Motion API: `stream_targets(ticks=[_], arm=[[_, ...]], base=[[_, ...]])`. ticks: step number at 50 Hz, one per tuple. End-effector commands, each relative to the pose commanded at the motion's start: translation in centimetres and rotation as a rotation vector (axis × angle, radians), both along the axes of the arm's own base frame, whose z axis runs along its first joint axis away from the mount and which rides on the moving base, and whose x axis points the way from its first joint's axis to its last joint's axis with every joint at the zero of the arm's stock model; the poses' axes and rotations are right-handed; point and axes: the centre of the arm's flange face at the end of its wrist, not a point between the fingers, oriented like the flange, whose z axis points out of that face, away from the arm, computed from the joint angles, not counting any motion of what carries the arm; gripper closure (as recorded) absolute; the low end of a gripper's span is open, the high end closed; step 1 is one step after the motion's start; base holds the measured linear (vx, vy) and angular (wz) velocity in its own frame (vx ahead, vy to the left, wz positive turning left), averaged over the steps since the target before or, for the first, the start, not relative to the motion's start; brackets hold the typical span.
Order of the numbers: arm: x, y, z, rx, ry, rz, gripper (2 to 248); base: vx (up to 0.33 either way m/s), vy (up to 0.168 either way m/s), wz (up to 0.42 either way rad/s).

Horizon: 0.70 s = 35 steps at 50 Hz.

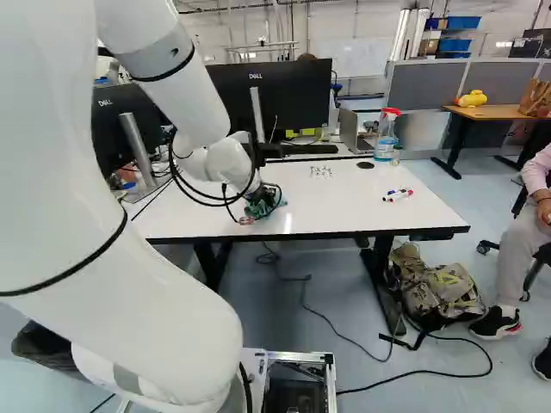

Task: Clean the table with the green towel

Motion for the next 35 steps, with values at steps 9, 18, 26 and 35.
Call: stream_targets(ticks=[9,18,26,35], arm=[[1.6,-1.0,0.0,0.000,-0.001,-0.021,192],[3.4,-1.6,0.1,0.000,-0.003,-0.030,192],[5.0,-1.8,0.1,-0.001,-0.006,-0.030,192],[6.8,-1.8,0.1,-0.001,-0.010,-0.024,192]], base=[[0.000,0.000,0.000],[0.000,0.000,0.000],[0.000,0.000,0.000],[0.000,0.000,0.000]])
